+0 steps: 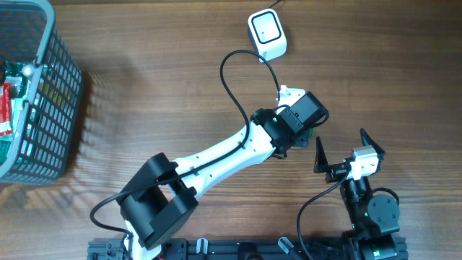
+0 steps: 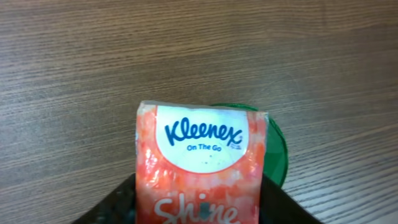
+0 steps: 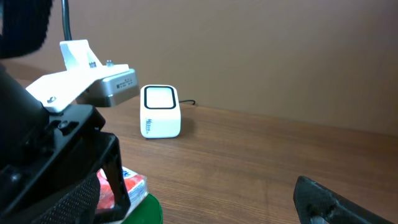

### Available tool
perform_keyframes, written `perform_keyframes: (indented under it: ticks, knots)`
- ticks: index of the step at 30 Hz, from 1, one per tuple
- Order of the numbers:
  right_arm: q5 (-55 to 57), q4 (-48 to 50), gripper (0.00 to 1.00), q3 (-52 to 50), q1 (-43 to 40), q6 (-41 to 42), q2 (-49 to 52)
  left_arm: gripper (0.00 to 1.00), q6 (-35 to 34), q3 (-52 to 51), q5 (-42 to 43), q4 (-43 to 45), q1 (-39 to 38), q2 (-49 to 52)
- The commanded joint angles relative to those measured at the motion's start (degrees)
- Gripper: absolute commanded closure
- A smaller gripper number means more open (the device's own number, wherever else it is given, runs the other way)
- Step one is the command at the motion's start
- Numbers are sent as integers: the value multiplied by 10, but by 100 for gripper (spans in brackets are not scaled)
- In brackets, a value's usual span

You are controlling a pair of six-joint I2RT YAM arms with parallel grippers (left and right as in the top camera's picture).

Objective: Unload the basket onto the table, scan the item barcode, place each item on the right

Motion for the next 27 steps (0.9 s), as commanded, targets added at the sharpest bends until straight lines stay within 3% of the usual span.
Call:
perform_keyframes:
  ticks: [1, 8, 13, 17, 20, 27]
  knots:
    - [1, 2, 0, 0, -2, -3, 1, 61, 6, 1, 1, 0, 5, -35]
    - [1, 2, 0, 0, -2, -3, 1, 62, 6, 1, -21, -42, 22, -64]
    - [1, 2, 0, 0, -2, -3, 1, 62, 5, 1, -91, -151, 57, -69]
    - [1, 2, 0, 0, -2, -3, 1, 67, 5, -10, -91, -202, 76, -62]
    - [1, 2, 0, 0, -2, -3, 1, 67, 3, -49, -80, -173, 73, -57]
    - [1, 2, 0, 0, -2, -3, 1, 65, 3, -154, -35, -18, 71, -56]
